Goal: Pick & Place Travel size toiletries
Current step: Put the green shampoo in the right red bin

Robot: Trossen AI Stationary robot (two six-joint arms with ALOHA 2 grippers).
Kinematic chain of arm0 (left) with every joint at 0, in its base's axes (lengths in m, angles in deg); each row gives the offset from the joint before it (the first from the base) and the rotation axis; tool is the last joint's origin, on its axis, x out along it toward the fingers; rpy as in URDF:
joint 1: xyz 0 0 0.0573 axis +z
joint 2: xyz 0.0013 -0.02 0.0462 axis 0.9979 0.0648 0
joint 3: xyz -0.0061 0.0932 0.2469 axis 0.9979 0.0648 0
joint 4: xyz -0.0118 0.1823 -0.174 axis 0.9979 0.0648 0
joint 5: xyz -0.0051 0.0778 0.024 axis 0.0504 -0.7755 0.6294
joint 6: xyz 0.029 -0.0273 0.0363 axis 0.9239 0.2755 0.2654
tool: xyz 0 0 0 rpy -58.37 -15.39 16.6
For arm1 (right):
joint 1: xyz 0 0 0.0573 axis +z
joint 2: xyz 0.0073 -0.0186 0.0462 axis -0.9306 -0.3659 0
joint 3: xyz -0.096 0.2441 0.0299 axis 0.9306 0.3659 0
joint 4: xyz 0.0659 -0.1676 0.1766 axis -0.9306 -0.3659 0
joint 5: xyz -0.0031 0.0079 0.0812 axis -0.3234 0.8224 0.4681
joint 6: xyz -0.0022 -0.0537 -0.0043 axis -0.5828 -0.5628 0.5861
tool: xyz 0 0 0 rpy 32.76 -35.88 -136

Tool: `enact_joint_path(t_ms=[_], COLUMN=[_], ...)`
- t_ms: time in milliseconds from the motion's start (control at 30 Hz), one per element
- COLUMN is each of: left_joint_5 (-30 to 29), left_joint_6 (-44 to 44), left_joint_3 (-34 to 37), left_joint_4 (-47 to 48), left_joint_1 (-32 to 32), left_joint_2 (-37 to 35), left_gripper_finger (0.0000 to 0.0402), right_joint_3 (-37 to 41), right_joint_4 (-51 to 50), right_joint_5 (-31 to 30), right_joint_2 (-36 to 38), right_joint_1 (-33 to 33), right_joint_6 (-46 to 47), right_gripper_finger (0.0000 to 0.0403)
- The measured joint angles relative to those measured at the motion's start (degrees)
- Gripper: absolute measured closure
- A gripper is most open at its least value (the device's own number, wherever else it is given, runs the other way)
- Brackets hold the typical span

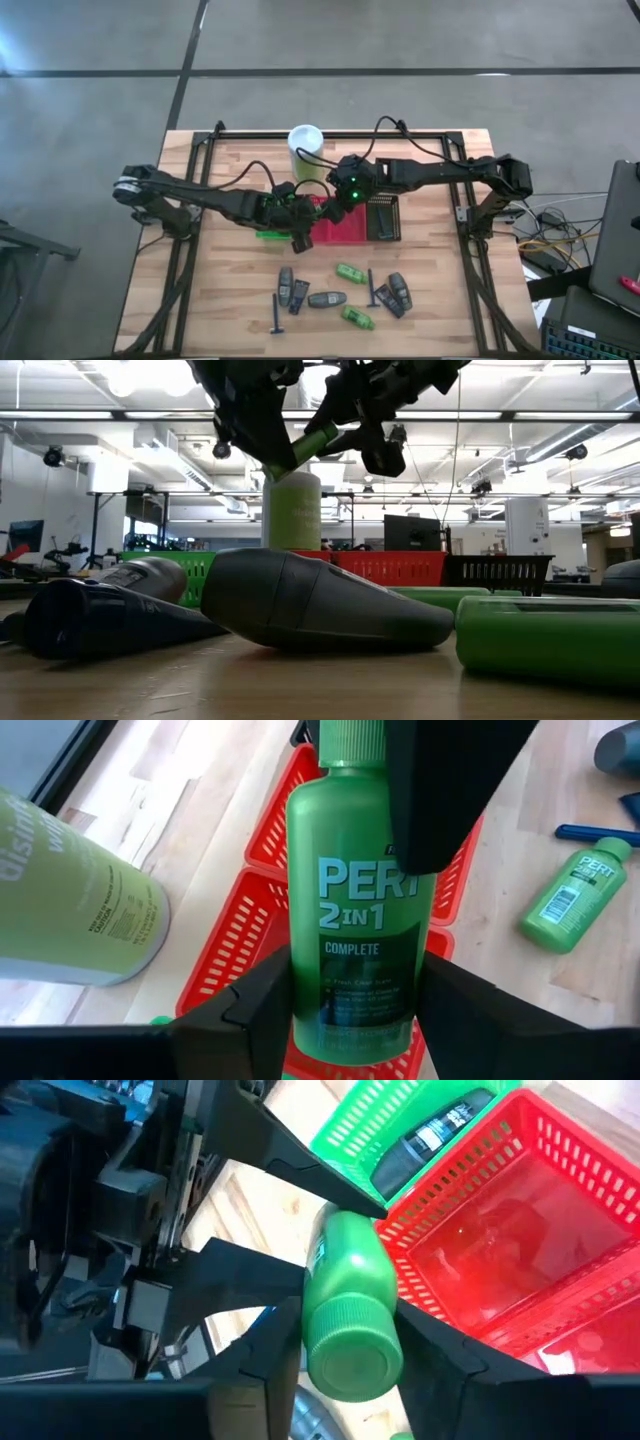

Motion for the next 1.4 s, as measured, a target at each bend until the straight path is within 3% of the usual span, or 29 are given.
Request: enact_joint_path(t_ms=[367, 633, 767, 967, 1100, 1400], left_joint_5=[0.0, 1.7, 2.6, 5.7, 4.6, 0.1], left_joint_6=[0.2, -3.0, -7.1, -9.3, -9.5, -13.3], left_joint_3=[0.0, 0.0, 0.0, 0.0, 0.0, 0.0], left_joint_4=[-0.3, 6.5, 12.3, 11.1, 9.3, 9.8], left_joint_1=[-0.3, -1.3, -1.6, -2.5, -2.4, -2.4], left_joint_2=[0.0, -0.3, -0.6, -1.8, -3.0, -7.0], left_gripper_finger=[0.0193, 0.0146, 0.0133, 0.0131, 0.0131, 0.0131], right_joint_3=[0.0, 0.2, 0.2, 0.2, 0.1, -1.0], right_joint_4=[-0.5, -8.9, -18.8, -33.2, -32.6, -29.5], right_joint_5=[-0.1, -1.8, 2.7, 11.6, 17.2, 17.8], right_joint_2=[0.0, 0.0, 0.9, 1.8, 0.7, -7.1], right_joint_1=[-0.2, -2.4, -4.8, -10.1, -11.4, -11.0], right_joint_6=[-0.2, -3.8, -10.1, -20.9, -22.7, -23.1], right_gripper_finger=[0.0290, 0.0291, 0.0292, 0.0290, 0.0289, 0.0276])
